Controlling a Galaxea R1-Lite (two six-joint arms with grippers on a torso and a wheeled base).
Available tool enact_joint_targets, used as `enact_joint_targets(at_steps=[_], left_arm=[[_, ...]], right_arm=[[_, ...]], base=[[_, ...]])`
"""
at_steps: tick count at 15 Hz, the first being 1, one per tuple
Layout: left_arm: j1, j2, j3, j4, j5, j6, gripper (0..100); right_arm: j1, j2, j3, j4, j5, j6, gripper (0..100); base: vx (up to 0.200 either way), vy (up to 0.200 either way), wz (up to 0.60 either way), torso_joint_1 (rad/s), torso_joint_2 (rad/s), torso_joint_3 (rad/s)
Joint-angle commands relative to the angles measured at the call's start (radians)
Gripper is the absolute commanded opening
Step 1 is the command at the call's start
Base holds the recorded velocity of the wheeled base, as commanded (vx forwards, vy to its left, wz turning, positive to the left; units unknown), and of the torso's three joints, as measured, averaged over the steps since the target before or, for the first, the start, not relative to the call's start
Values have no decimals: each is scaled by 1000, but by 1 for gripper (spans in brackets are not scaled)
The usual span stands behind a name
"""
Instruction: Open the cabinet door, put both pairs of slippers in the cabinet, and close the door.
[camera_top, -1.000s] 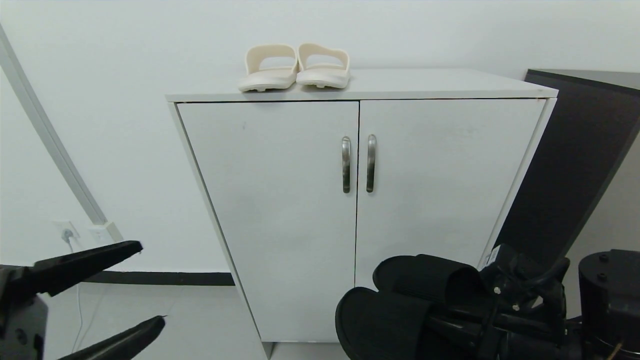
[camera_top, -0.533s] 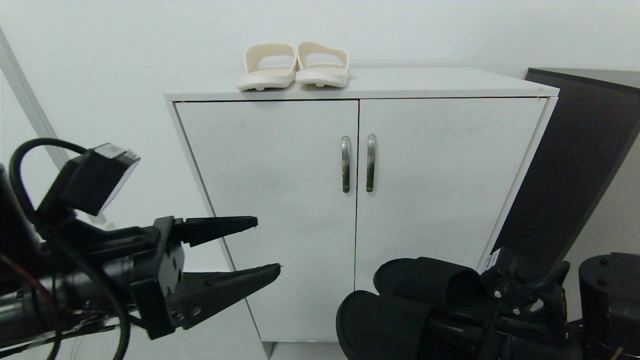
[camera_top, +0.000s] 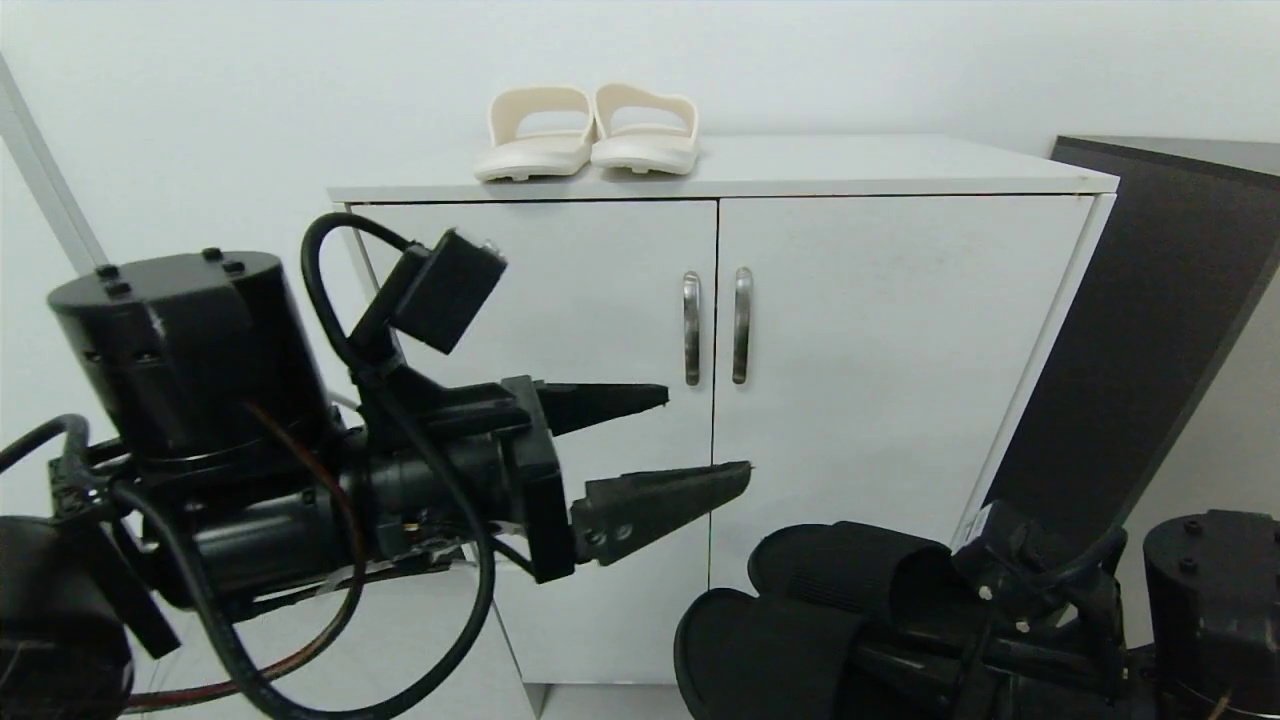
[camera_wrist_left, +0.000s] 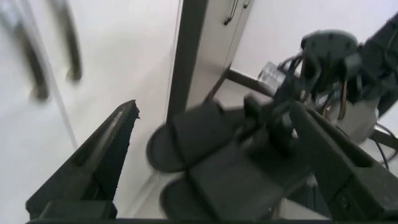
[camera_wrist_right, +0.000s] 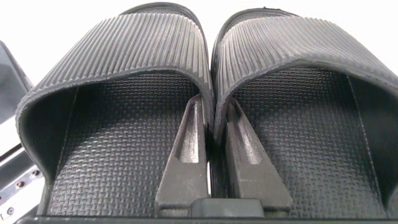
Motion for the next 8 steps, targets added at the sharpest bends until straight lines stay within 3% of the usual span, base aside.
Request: enact_joint_targets(at_steps=[1, 2, 4, 5, 6, 8], left_arm=[[-54, 66, -70, 5, 34, -2, 100], [-67, 123, -148, 29, 63, -6, 100], [-67, 158, -245, 86, 47, -114, 100], [-67, 166, -265, 94, 35, -134, 100], [-63, 194, -313, 103, -20, -155, 100], [-55, 264, -397, 117, 23, -192, 100]], right_arm=[[0, 13, 0, -1, 0, 1, 0], [0, 14, 0, -1, 2, 1, 0], [0, 13, 5, -1, 2, 2, 0], [0, 13, 5, -1, 2, 2, 0], [0, 13, 3, -1, 3, 2, 0], [0, 14, 3, -1, 3, 2, 0]], base=[[0, 0, 0, 0, 0, 0], [0, 0, 0, 0, 0, 0], [0, 0, 0, 0, 0, 0], [0, 0, 0, 0, 0, 0], [0, 0, 0, 0, 0, 0], [0, 0, 0, 0, 0, 0]])
